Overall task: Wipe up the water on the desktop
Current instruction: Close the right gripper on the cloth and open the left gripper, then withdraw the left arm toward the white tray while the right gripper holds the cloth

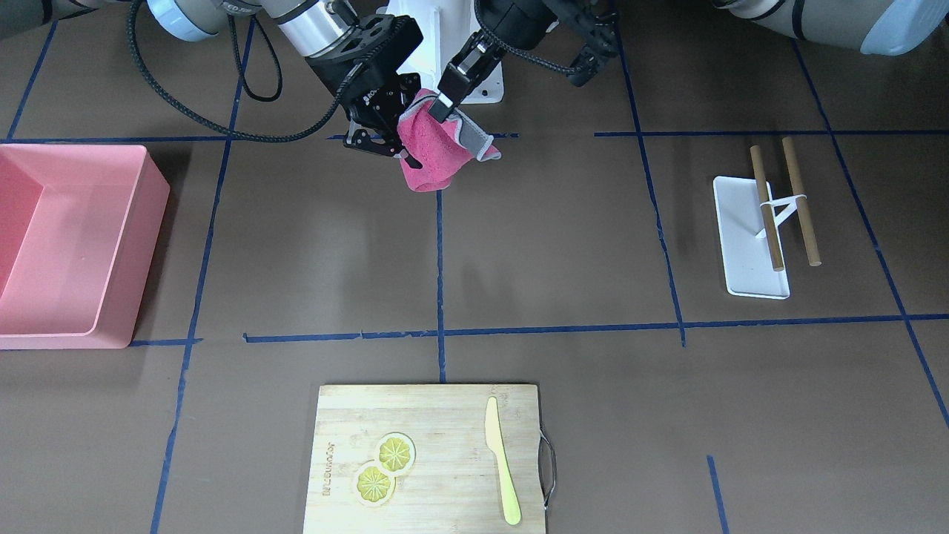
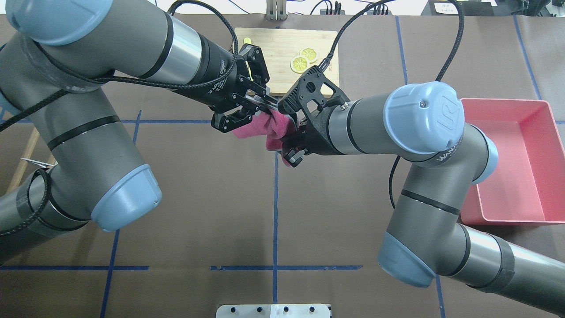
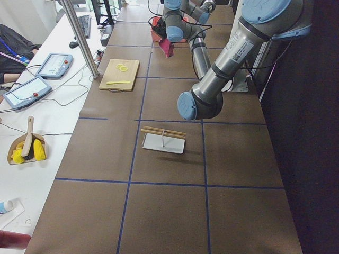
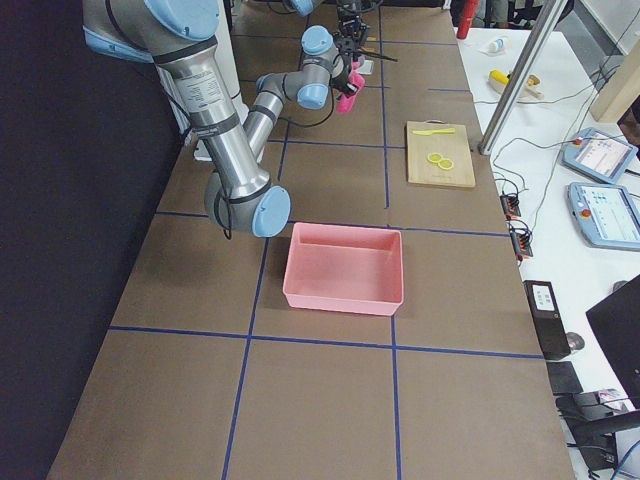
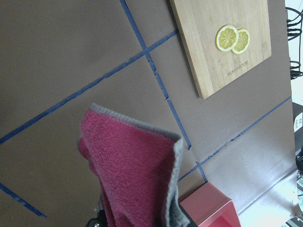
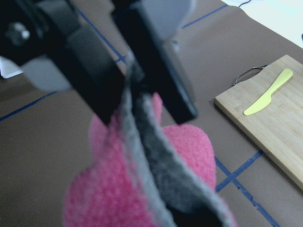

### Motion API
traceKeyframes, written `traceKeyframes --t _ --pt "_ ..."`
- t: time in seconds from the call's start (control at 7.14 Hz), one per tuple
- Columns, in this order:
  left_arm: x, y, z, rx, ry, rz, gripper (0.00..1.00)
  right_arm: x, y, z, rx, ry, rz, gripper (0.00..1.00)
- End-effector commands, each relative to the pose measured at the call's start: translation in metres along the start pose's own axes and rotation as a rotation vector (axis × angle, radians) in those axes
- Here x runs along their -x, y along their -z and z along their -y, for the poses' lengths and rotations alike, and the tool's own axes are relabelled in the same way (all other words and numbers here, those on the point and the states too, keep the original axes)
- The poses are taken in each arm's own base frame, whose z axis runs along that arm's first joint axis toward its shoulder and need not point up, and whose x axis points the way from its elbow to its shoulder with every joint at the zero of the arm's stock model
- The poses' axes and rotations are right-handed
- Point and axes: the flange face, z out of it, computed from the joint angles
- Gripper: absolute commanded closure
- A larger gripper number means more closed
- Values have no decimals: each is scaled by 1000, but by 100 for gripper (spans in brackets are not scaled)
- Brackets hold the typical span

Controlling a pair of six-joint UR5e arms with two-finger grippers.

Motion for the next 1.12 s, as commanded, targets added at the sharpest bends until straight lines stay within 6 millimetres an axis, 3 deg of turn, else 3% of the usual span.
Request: traceKeyframes --t 0.0,0.14,0.42,0.7,0.84,0.98 --pt "4 -3 8 -3 -96 1 0 -2 -2 -4 14 0 -5 100" --pt "8 -7 19 -29 -208 12 0 -14 -1 -8 27 -1 -22 100" --pt "26 -9 75 -95 -363 65 0 -27 -5 -19 77 -15 -51 100" --pt "61 -14 123 -82 -552 206 0 -56 -11 -31 262 -110 -160 100" --pt "69 -16 133 -93 -670 305 0 -81 -6 -33 317 -167 -224 100" --pt "77 -8 135 -86 -845 416 0 -88 -5 -35 340 -215 -251 100"
